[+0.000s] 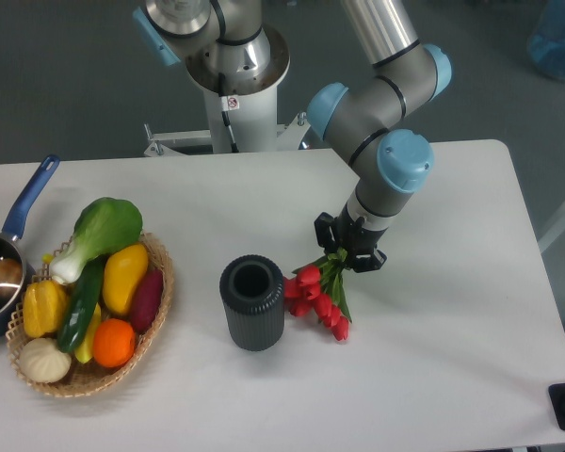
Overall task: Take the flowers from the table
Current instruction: 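Lift the red tulips up off the table with the gripper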
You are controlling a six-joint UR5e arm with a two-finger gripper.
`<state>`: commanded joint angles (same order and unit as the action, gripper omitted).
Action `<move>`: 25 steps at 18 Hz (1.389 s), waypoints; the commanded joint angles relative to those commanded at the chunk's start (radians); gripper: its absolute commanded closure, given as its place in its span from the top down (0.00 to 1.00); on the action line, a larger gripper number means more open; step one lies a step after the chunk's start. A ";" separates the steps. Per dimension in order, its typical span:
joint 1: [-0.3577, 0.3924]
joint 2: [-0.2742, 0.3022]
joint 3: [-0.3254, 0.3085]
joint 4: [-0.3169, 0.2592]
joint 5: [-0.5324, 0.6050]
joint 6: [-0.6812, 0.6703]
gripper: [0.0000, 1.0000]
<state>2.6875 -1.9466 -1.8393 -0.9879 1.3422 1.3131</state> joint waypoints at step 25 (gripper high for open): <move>0.026 0.021 0.342 -0.072 0.098 0.003 0.00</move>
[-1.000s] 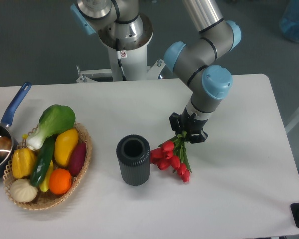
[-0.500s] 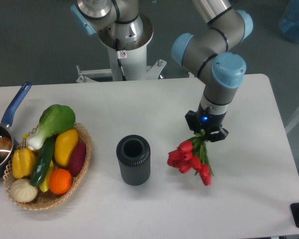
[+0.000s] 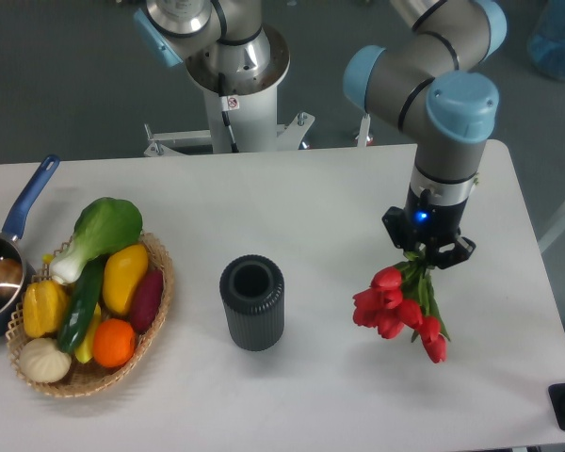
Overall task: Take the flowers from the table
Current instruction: 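Lift the red tulips up off the table with the gripper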
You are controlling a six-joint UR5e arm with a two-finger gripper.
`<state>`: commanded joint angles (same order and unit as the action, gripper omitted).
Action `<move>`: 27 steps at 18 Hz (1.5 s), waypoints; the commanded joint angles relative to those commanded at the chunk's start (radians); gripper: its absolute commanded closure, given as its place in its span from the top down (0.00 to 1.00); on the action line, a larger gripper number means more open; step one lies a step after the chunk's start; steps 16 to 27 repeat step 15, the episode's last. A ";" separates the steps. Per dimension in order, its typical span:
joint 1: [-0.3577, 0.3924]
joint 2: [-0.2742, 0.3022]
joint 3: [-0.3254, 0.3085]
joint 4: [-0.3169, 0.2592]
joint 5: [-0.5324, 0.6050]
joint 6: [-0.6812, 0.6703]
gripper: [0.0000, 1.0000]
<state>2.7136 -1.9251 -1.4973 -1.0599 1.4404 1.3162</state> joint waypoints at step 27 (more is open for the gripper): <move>0.018 0.011 0.037 -0.060 0.003 0.009 0.00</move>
